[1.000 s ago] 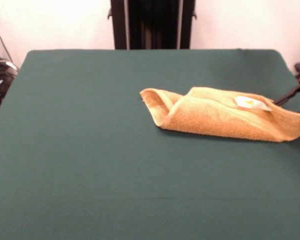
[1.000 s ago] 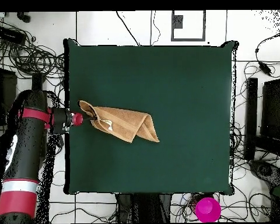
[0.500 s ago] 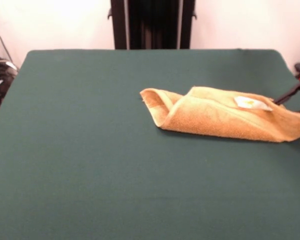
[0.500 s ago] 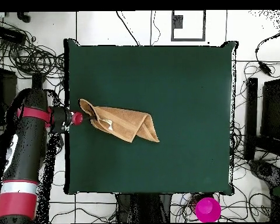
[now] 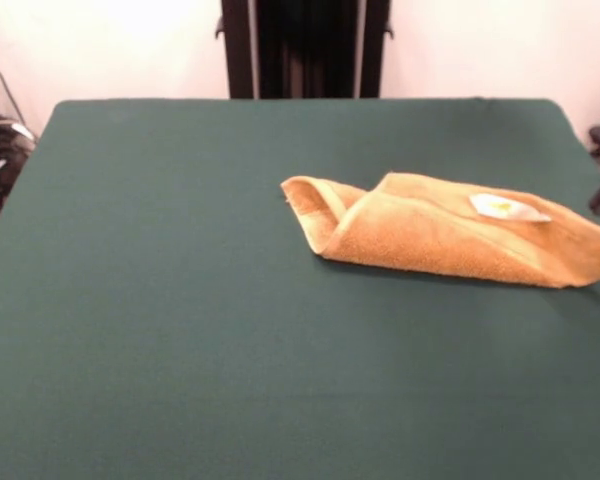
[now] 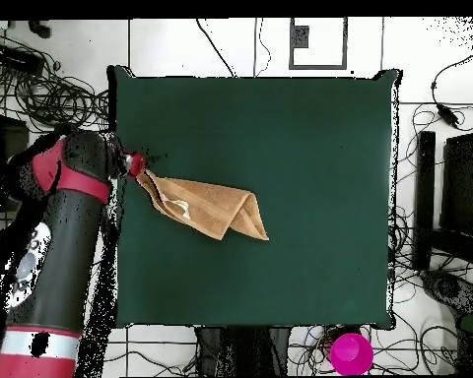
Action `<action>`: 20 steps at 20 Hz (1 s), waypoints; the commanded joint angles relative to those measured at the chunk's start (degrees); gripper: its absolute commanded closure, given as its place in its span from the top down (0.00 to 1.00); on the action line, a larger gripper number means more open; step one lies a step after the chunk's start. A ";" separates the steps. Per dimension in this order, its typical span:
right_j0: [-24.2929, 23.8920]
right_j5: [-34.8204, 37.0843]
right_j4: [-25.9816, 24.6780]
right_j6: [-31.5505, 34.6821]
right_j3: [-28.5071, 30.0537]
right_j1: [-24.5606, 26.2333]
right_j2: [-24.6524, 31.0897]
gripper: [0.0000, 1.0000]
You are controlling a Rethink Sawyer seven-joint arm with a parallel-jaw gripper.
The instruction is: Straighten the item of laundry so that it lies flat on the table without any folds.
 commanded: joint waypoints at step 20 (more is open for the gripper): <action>-22.19 -8.95 -17.58 -20.71 25.02 -28.72 30.54 1.00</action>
